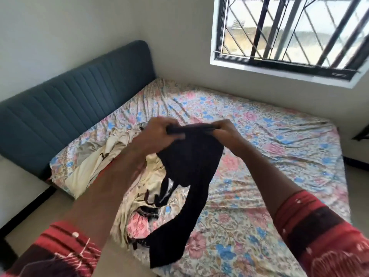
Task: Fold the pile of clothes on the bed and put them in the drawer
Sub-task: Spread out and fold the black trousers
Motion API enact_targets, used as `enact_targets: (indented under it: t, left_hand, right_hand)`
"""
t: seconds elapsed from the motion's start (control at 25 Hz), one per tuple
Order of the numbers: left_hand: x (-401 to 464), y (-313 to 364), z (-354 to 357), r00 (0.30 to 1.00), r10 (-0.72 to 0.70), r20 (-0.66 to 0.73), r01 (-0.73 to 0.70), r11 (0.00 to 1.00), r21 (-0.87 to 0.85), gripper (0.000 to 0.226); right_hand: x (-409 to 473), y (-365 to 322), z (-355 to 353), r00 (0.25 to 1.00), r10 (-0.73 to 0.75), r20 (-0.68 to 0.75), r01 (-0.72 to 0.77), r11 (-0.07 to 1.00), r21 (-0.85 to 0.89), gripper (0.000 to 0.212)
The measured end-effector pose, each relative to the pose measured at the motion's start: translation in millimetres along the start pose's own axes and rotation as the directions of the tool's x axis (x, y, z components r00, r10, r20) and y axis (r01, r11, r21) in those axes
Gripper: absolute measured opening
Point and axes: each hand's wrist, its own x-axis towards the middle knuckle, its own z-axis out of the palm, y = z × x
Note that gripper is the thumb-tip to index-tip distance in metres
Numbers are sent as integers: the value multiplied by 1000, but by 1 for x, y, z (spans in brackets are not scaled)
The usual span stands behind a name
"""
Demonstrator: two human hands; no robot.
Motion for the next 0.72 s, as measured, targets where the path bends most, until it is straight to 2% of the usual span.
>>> enact_targets:
  t: [0.04,0.08,0.12,0.16,0.2,0.24,0.36,0.44,0.48,0.56,0.64,0.68,0.72]
  left_hand:
    - [0,20,-9,993,17,-116,-22,999,-47,16]
    - [-2,36,-17,978,20,-208,-34,997,-65,30]
    - [-7,49,-23,965,9,-261,-31,996,-81,35]
    - [-12,57,-28,954,0,-300,-28,995,-91,32]
    - [-18,58,-31,944,-11,-329,-22,995,-94,26]
    - [-27,56,-34,938,-22,-347,-12,996,-93,24]
    - [-60,26,-45,905,-129,-405,69,985,-160,34]
    - [-91,6,-45,891,-208,-403,125,966,-224,31]
    - [-107,3,-42,890,-236,-390,141,956,-256,28]
    - [-131,6,-38,888,-272,-370,142,929,-343,30]
    - [-139,22,-46,852,-266,-451,83,919,-385,42]
    - [-138,29,-55,811,-243,-532,34,928,-371,46]
    - [-138,34,-64,768,-219,-602,-4,938,-347,48]
  right_hand:
    - [-19,-3,-10,984,27,175,-41,996,77,14]
    - [-38,2,-13,934,62,352,-102,990,95,8]
    - [-53,10,-13,873,102,477,-123,992,13,6]
    - [-63,20,-11,835,150,529,-96,987,-129,18]
    - [-68,33,-10,822,197,534,-61,963,-261,25]
    - [-74,41,-11,830,212,515,-43,947,-319,27]
    - [-90,49,-35,924,135,357,-70,980,-189,21]
    - [-104,33,-47,993,-28,117,43,991,-126,16]
    - [-109,21,-50,989,-144,-26,139,978,-153,15]
    - [-114,-8,-52,883,-353,-309,287,928,-237,15]
    - [-119,-22,-52,740,-469,-482,331,878,-345,18]
    - [-123,-21,-51,722,-483,-496,297,863,-409,21]
    - [-130,-18,-49,752,-466,-466,235,850,-471,26]
